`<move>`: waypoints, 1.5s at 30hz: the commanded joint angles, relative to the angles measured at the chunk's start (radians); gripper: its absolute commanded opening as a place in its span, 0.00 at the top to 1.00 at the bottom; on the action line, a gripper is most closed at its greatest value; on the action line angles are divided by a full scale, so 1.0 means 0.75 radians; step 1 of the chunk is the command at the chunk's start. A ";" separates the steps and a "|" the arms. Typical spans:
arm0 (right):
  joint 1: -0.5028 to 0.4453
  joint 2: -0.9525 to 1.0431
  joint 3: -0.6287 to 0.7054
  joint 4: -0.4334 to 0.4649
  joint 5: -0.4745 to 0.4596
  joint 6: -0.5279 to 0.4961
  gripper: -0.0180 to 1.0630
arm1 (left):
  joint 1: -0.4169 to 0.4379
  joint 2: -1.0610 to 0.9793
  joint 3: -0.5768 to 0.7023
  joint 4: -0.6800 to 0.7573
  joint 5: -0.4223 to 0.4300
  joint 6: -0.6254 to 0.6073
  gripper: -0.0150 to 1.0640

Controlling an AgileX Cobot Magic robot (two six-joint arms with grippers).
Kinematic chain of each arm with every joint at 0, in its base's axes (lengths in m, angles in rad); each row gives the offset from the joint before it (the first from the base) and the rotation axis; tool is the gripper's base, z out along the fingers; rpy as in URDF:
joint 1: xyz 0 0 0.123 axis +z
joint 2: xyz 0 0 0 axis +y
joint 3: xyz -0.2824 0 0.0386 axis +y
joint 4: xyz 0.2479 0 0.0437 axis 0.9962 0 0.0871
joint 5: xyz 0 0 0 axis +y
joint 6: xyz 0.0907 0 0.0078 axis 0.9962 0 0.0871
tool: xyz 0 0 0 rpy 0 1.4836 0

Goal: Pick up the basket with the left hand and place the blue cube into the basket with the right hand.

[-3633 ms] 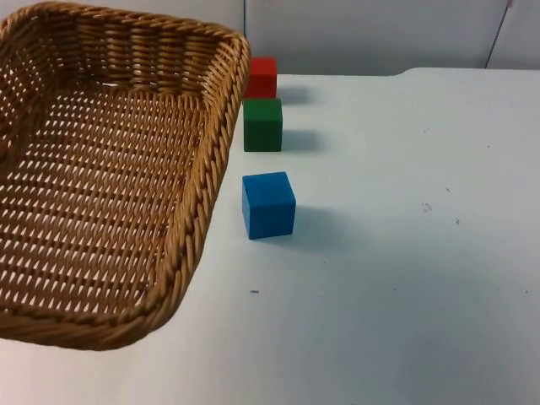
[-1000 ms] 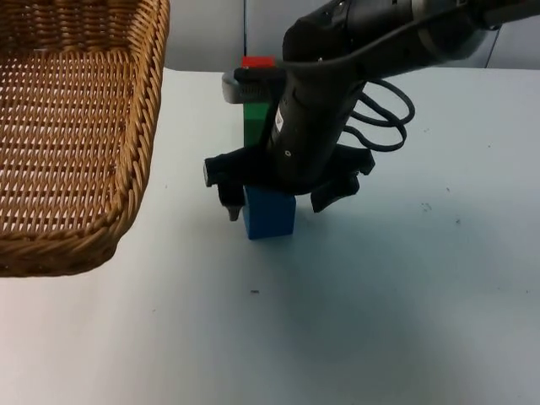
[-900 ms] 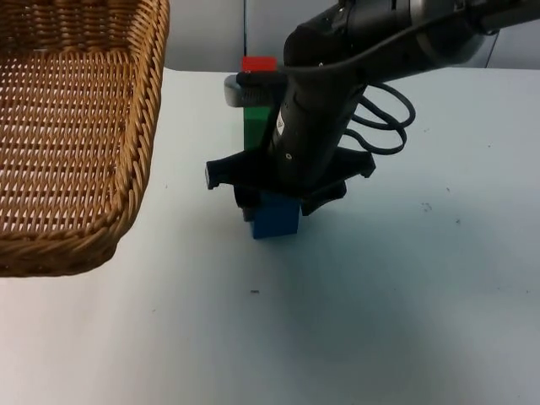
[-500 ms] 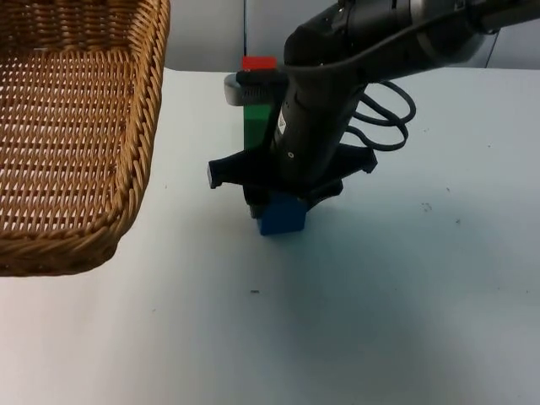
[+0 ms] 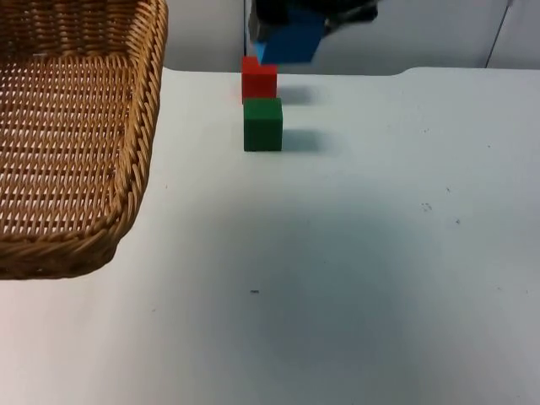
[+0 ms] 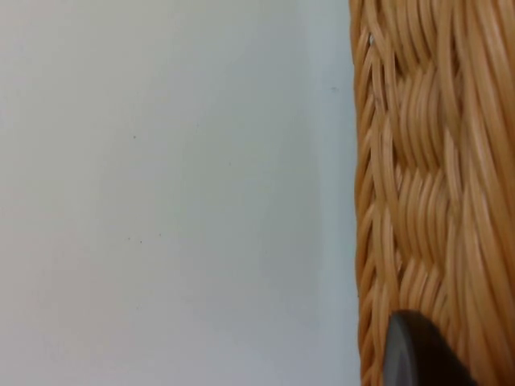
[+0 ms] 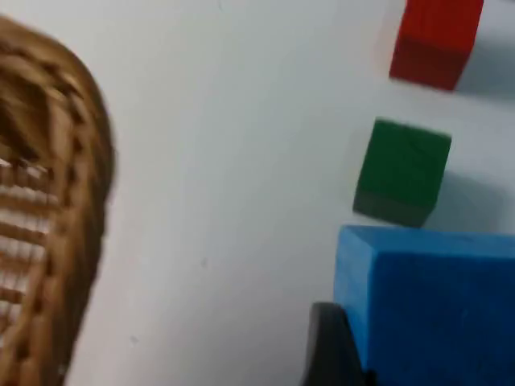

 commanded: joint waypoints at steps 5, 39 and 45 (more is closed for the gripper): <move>0.081 -0.144 -0.013 0.242 -0.004 -0.358 0.99 | 0.004 0.089 -0.012 -0.070 -0.010 -0.001 0.99; 0.356 0.563 -0.684 0.317 0.187 -0.433 0.99 | -0.084 0.194 -0.012 -0.071 -0.131 -0.001 0.99; 0.356 0.594 -0.684 0.317 0.201 -0.451 0.99 | -0.084 0.194 -0.012 -0.074 -0.128 -0.001 0.99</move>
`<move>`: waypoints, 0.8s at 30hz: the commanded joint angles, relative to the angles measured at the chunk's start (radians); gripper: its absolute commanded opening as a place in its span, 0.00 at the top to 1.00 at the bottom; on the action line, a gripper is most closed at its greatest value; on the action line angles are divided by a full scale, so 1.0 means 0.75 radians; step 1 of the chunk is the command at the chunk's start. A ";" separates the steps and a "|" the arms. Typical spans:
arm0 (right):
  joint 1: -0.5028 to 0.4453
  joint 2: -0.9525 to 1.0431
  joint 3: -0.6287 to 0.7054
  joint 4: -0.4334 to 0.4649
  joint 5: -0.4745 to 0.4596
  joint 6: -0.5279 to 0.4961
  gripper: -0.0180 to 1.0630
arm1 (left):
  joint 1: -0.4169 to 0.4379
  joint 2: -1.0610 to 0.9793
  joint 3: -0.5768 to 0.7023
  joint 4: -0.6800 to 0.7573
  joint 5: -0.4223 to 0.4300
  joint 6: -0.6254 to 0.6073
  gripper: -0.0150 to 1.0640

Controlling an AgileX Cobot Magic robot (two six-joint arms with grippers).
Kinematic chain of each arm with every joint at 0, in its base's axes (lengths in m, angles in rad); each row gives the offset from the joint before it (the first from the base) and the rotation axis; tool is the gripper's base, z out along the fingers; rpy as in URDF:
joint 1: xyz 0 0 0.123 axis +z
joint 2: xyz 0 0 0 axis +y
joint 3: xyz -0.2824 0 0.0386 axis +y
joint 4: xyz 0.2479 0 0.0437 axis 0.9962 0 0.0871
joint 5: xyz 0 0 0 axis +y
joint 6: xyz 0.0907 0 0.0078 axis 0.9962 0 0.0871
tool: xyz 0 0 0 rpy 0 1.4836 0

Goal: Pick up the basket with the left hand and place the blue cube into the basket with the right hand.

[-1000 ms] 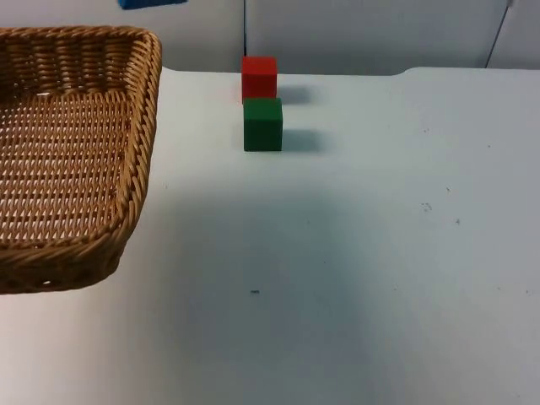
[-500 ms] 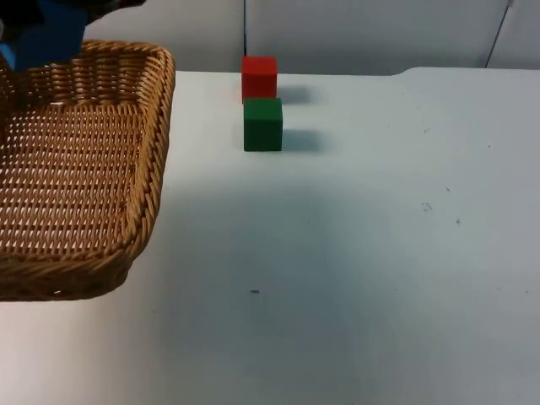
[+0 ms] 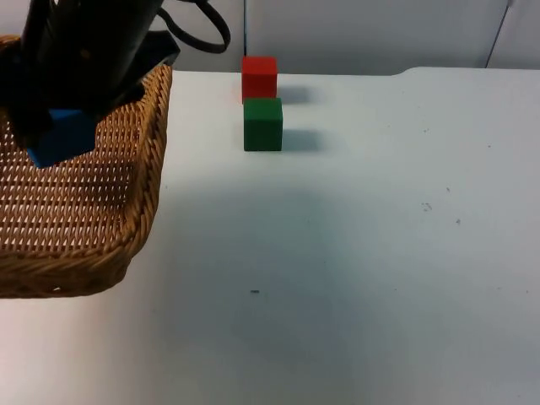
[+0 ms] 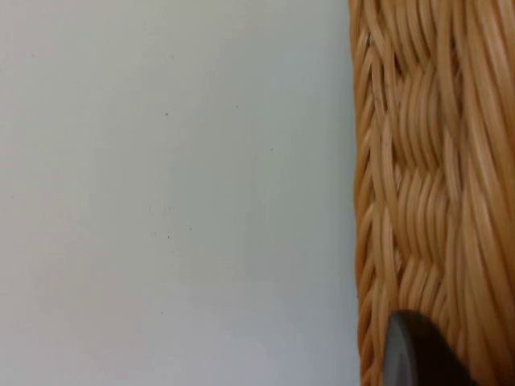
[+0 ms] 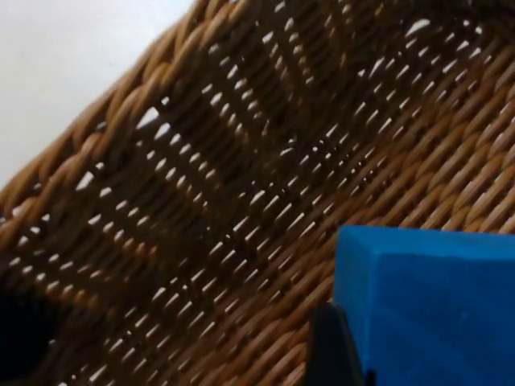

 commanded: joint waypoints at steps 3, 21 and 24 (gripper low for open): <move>0.006 0.008 -0.013 0.000 -0.004 -0.024 0.99 | -0.007 -0.003 -0.010 -0.053 0.019 0.001 0.99; 0.006 0.007 -0.024 0.000 -0.001 -0.039 0.05 | -0.007 -0.003 -0.010 -0.055 0.019 0.001 0.99; 0.006 -0.038 -0.069 -0.021 0.026 -0.040 0.01 | -0.007 -0.003 -0.010 -0.055 0.019 0.001 0.99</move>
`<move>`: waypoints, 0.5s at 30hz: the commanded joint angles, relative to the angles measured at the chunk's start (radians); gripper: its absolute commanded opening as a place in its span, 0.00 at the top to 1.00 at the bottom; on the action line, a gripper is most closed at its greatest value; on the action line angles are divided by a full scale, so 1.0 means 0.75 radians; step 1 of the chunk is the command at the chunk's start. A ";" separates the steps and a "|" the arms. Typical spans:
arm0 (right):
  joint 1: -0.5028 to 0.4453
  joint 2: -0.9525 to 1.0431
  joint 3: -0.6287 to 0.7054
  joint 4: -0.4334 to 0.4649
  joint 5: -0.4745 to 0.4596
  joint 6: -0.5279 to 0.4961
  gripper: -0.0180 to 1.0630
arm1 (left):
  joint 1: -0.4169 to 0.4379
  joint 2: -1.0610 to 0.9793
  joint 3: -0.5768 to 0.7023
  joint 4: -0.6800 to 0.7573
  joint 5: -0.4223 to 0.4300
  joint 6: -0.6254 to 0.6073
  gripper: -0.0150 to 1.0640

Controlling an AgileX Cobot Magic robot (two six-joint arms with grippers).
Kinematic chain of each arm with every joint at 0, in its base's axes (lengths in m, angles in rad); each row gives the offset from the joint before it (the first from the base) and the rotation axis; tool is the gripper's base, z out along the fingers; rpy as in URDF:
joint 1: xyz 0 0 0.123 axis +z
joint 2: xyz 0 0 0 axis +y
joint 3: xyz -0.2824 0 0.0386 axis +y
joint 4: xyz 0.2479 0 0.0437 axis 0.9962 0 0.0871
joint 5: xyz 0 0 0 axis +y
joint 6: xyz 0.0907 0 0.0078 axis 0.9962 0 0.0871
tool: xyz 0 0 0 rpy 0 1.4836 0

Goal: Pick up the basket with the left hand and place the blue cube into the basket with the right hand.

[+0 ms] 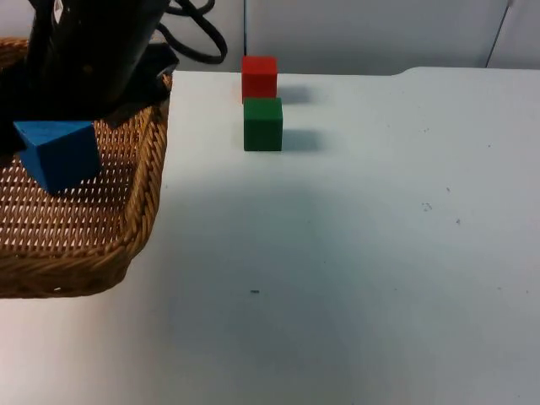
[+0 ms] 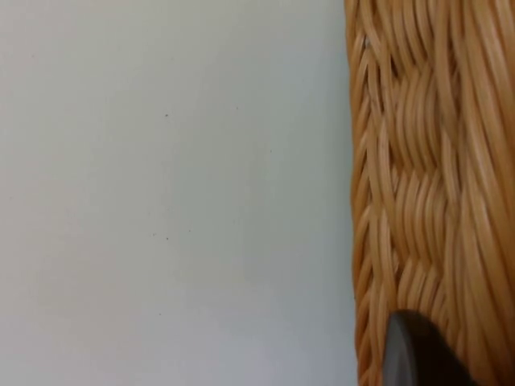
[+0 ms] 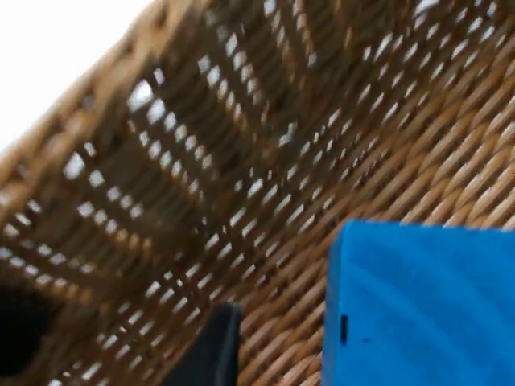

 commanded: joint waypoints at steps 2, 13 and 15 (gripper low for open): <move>0.006 -0.092 -0.050 -0.036 0.024 -0.020 0.01 | -0.007 -0.003 -0.010 -0.046 0.019 -0.001 0.99; 0.003 -0.401 -0.054 -0.232 0.140 -0.040 0.01 | -0.007 -0.003 -0.010 -0.046 0.014 0.002 0.99; 0.003 -0.475 -0.054 -0.232 0.140 -0.079 0.01 | -0.007 -0.003 -0.010 -0.046 0.011 0.004 0.99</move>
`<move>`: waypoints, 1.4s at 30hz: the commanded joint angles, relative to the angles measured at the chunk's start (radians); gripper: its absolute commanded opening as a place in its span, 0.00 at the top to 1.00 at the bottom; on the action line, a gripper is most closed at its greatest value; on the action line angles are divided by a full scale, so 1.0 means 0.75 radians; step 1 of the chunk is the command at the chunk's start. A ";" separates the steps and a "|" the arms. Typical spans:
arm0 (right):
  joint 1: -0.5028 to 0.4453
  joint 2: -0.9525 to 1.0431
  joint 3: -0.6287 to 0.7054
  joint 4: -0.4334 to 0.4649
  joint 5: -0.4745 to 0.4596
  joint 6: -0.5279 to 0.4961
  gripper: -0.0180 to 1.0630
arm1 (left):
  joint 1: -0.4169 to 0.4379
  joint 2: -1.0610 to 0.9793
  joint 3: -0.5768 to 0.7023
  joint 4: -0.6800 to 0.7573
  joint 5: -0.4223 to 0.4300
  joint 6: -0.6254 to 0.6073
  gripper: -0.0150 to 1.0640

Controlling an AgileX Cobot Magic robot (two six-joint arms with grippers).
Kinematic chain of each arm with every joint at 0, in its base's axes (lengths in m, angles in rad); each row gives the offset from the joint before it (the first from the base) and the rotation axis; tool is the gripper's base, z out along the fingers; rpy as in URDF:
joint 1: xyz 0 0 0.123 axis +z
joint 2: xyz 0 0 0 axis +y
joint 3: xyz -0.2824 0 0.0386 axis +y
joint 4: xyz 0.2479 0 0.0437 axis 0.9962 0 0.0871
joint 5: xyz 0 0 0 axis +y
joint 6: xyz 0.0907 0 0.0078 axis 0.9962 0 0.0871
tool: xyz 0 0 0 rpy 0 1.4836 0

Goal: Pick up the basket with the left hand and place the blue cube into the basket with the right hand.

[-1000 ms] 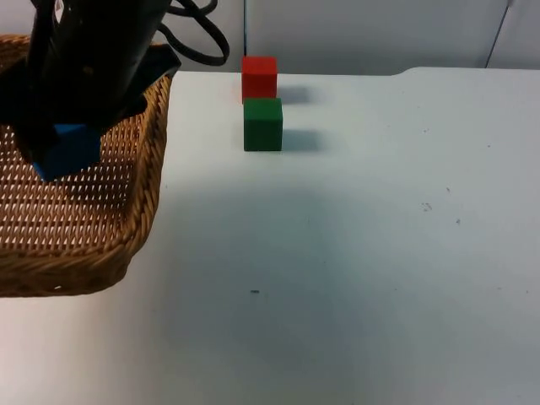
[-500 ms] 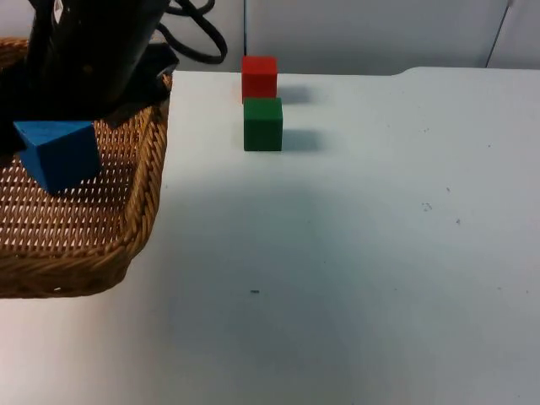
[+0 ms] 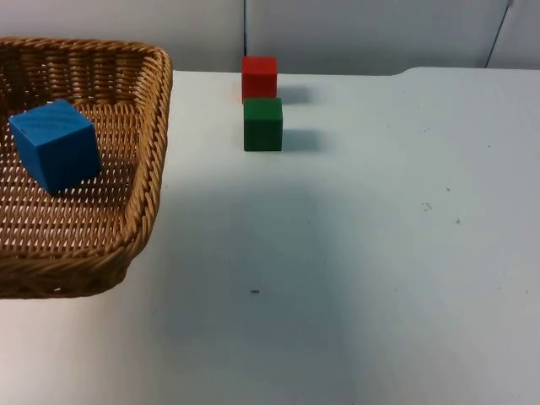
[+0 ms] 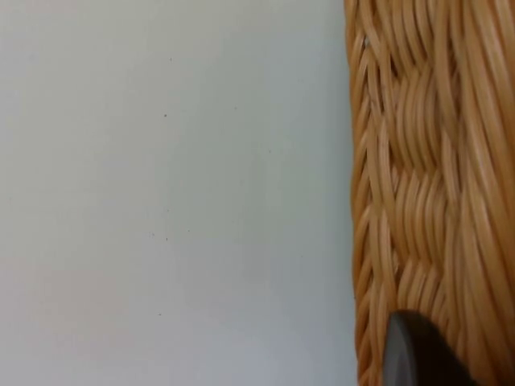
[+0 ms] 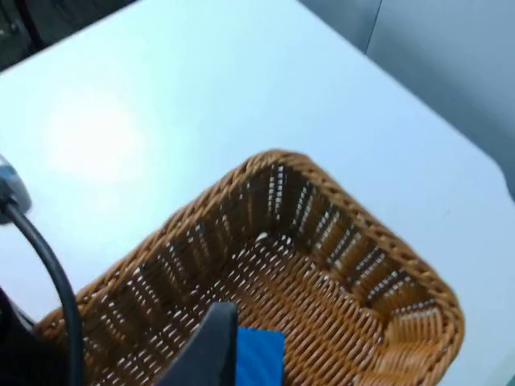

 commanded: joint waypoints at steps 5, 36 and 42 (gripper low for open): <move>0.003 -0.165 0.059 -0.011 0.010 -0.063 0.01 | -0.007 0.032 -0.010 -0.046 0.004 0.008 0.99; 0.005 -1.756 1.948 -0.005 -0.761 0.087 0.01 | -0.010 0.479 -0.091 -0.321 -0.167 0.389 0.99; 0.005 -1.939 1.954 -0.015 -0.638 0.087 0.01 | -0.010 0.556 -0.091 -0.324 -0.184 0.417 0.99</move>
